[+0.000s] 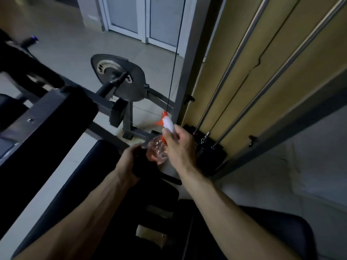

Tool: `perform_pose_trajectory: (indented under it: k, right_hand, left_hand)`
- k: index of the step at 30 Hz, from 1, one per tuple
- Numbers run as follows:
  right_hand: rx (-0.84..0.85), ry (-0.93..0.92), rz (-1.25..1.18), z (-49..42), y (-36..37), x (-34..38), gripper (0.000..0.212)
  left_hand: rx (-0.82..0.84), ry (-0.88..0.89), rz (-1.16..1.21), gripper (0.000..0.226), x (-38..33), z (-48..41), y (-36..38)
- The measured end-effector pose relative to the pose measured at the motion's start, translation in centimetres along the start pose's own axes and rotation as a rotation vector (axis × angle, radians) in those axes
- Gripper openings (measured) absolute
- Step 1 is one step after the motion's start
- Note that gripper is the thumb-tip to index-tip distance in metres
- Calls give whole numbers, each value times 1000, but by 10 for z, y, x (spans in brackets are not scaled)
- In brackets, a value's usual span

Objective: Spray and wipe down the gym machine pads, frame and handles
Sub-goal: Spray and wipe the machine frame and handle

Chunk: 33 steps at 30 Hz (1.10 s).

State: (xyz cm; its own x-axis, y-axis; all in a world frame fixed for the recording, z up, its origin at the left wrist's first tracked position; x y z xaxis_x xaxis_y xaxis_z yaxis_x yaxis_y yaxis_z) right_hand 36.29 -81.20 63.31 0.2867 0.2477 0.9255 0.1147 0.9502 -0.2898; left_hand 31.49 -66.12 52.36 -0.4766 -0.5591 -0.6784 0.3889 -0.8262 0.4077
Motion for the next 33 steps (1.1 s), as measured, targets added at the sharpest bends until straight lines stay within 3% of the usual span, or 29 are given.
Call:
perform_pose_trajectory:
  k: [3,6,8,12,17,21,23,26,29,33]
  right_hand:
    - [96,-103,39,47,5,26,38]
    - [250,-197,139,101,11,37,88]
    - [296,-277,203,137,10,44,99]
    - [346,-307,131,195,-5,54,81]
    - [545,-361,-16,248,12,74,53]
    - [604,-543,212,280,32,70,34]
    - [545,-597,319,292,40,51,29]
    - [467,-442,245,307,57,10,21]
    - [591,-158,165,333,102,-42,18]
    - [729,-131,218,376,160,-64,19]
  left_hand:
    - [42,92,-74,24,-20,56,-3]
    - [15,166,-186,33,-24,110,-20]
    - [-32,192,-227,40,-19,146,-35]
    - [-99,221,-262,33,-2,214,-62]
    - [-218,265,-249,37,-1,309,-104]
    - [-372,363,-205,31,-19,372,-152]
    - [-466,431,-259,30,-35,390,-177]
    - [-528,520,-329,37,-57,400,-211]
    - [-526,590,-404,40,-70,403,-231]
    - [-591,602,-307,38,-73,410,-272]
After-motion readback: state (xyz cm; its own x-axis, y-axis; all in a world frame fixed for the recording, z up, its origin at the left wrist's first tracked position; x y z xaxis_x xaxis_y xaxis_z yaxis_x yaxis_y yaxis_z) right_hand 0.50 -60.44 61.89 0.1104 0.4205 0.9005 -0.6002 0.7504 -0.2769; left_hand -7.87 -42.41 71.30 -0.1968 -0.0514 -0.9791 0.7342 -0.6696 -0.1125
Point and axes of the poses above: each hand's wrist, its own z-axis away from the middle knuckle, its own y-axis out of the palm, x = y × z, the point moved 10 cm from there along -z, towards the middle knuckle, and after that the axes turned 13 degrees about y, right-handed, at the moved point
